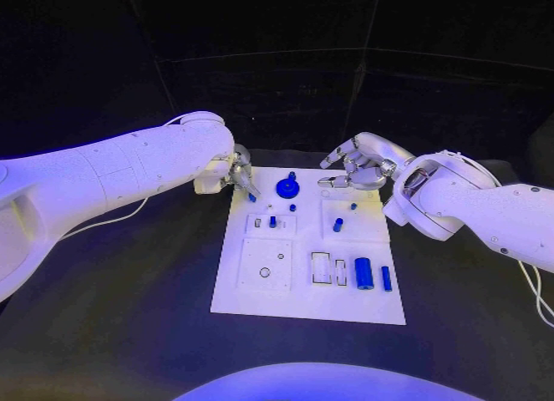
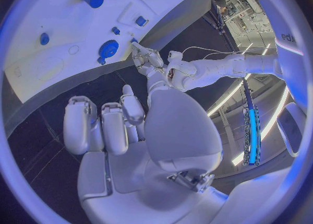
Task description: Assemble the parts on the task board
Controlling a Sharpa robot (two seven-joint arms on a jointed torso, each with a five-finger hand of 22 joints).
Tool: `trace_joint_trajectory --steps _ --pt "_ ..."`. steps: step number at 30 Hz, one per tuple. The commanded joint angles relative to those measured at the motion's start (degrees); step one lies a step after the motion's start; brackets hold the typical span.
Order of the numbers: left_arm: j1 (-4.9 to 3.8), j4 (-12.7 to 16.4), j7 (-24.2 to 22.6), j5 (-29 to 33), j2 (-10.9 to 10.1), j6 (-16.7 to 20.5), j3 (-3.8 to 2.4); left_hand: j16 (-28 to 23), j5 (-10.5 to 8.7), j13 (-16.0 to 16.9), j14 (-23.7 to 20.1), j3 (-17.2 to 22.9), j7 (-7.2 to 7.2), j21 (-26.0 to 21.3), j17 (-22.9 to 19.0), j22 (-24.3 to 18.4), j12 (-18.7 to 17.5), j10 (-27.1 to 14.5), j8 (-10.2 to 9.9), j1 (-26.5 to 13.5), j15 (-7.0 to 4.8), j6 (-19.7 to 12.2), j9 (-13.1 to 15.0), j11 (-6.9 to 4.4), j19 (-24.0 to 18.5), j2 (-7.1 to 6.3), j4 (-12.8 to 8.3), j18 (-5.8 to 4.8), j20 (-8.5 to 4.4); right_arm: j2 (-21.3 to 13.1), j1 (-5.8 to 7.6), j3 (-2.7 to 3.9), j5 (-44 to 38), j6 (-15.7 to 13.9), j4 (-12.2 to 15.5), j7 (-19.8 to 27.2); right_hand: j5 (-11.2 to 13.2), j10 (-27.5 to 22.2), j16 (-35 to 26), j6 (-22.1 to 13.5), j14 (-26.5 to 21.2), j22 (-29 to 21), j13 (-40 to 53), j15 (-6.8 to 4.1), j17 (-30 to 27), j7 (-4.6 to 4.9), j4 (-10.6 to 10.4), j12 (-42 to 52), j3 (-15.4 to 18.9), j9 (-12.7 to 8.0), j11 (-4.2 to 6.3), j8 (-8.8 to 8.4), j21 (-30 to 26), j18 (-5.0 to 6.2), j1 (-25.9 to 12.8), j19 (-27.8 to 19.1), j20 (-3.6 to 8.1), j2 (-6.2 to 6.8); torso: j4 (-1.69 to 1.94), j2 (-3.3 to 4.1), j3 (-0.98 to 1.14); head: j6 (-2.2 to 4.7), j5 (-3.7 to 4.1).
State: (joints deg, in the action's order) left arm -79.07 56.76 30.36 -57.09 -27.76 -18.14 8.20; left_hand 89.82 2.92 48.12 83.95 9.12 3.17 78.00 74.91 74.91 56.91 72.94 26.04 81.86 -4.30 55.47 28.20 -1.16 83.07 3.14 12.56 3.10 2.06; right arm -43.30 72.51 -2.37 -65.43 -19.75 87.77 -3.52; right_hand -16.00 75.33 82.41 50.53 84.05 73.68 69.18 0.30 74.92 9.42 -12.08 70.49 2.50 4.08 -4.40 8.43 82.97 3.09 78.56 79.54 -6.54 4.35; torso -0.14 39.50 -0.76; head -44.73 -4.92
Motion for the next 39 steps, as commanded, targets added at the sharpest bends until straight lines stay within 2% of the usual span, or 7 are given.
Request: trace_joint_trajectory --steps 1,5,13,23,27,35,39 --pt "-0.04 1.0 -1.4 0.8 -0.7 2.0 -0.02 0.2 0.04 -0.1 6.1 9.4 -0.02 -0.1 15.1 2.3 -0.4 0.6 0.5 -1.3 -0.03 0.0 1.1 0.02 0.0 -1.96 -6.9 0.44 -0.06 0.0 0.11 0.04 0.1 0.2 0.1 0.2 -0.4 -0.3 -0.2 0.0 3.2 0.0 -0.1 -0.27 2.8 -0.02 0.0 -0.2 0.4 -0.1 0.01 0.28 -0.4 0.64 0.1 -0.4 0.19 -0.49 0.05 -0.03 0.02 -0.05 -0.11" --pt "-0.06 2.6 -1.6 1.4 -1.9 3.5 -0.04 0.2 0.04 -0.2 6.1 14.2 -0.07 -0.1 15.1 2.5 -0.3 1.2 1.2 -3.1 -0.02 0.0 1.8 -0.09 0.1 -4.04 -7.6 0.43 -0.10 -0.1 0.11 0.04 0.1 0.1 0.1 0.2 -0.4 -0.3 -0.2 0.1 3.2 -0.1 -0.1 -0.27 2.8 -0.03 0.0 -0.1 0.4 -0.1 0.02 0.30 -0.4 0.65 0.1 -0.4 0.19 -0.54 0.06 -0.04 0.00 -0.03 -0.21" --pt "-0.14 7.6 -1.0 3.6 -5.3 6.8 -0.05 0.2 0.05 0.0 6.1 18.7 -0.22 -0.1 15.1 2.8 0.1 1.7 2.1 -5.1 -0.10 -0.1 2.6 -0.18 0.2 -5.78 -8.5 0.40 -0.16 -0.2 0.11 0.04 0.1 0.0 0.1 0.2 -0.4 -0.3 -0.2 0.1 3.2 -0.1 -0.1 -0.27 2.8 -0.03 -0.1 -0.1 0.4 -0.1 0.01 0.31 -0.4 0.65 0.1 -0.4 0.19 -0.55 0.10 -0.05 0.07 0.07 -0.51" --pt "-0.06 16.6 0.8 7.6 -10.6 13.6 0.03 0.2 0.07 0.3 6.1 21.4 -0.36 0.0 15.1 3.0 0.4 2.2 2.8 -6.5 -0.25 -0.2 3.1 -0.27 0.4 -7.01 -9.1 0.36 -0.22 -0.4 0.11 0.04 0.1 0.0 -0.1 0.2 -0.4 -0.3 -0.2 0.1 3.1 -0.1 -0.1 -0.27 2.7 -0.03 -0.1 -0.2 0.5 -0.1 0.02 0.32 -0.4 0.66 0.1 -0.4 0.20 -0.57 0.16 -0.01 0.02 -0.07 -0.64" --pt "0.35 20.2 1.1 7.8 -12.5 16.7 0.10 0.2 0.08 0.3 6.1 21.8 -0.38 0.0 15.1 3.0 0.4 2.3 2.8 -6.6 -0.26 -0.2 3.2 -0.28 0.4 -7.14 -9.2 0.36 -0.24 -0.5 0.11 0.04 0.1 -0.2 -0.2 0.4 -0.4 -0.3 -0.2 0.1 3.1 -0.1 -0.1 -0.27 2.7 -0.03 -0.1 -0.2 0.5 -0.1 0.02 0.32 -0.4 0.66 0.1 -0.4 0.20 -0.57 0.12 -0.04 0.02 -0.17 -1.16" --pt "1.60 24.5 1.4 5.6 -14.0 19.5 0.29 0.2 0.07 0.6 6.1 22.9 -0.42 0.2 15.1 3.3 0.7 2.6 3.1 -7.1 -0.31 -0.2 3.5 -0.33 0.6 -7.61 -9.5 0.29 -0.29 -0.5 0.11 0.03 0.1 -0.1 -0.3 0.3 -0.4 -0.3 -0.2 0.1 3.1 -0.1 -0.1 -0.27 2.7 -0.03 -0.1 -0.2 0.5 -0.1 0.02 0.32 -0.4 0.66 0.1 -0.4 0.20 -0.57 0.04 0.01 0.00 -0.08 -1.30" --pt "2.05 25.3 1.7 4.6 -14.1 19.9 0.48 0.2 0.07 0.8 6.1 23.1 -0.43 0.3 15.1 3.4 0.9 2.7 3.2 -7.2 -0.32 -0.2 3.5 -0.35 0.6 -7.71 -9.6 0.27 -0.30 -0.4 0.11 0.03 0.1 -0.1 -0.3 0.2 -0.4 -0.3 -0.2 0.1 3.1 -0.1 -0.1 -0.27 2.7 -0.03 -0.1 -0.2 0.5 -0.1 0.02 0.32 -0.4 0.66 0.1 -0.4 0.20 -0.57 0.08 -0.01 0.02 -0.33 -1.39"
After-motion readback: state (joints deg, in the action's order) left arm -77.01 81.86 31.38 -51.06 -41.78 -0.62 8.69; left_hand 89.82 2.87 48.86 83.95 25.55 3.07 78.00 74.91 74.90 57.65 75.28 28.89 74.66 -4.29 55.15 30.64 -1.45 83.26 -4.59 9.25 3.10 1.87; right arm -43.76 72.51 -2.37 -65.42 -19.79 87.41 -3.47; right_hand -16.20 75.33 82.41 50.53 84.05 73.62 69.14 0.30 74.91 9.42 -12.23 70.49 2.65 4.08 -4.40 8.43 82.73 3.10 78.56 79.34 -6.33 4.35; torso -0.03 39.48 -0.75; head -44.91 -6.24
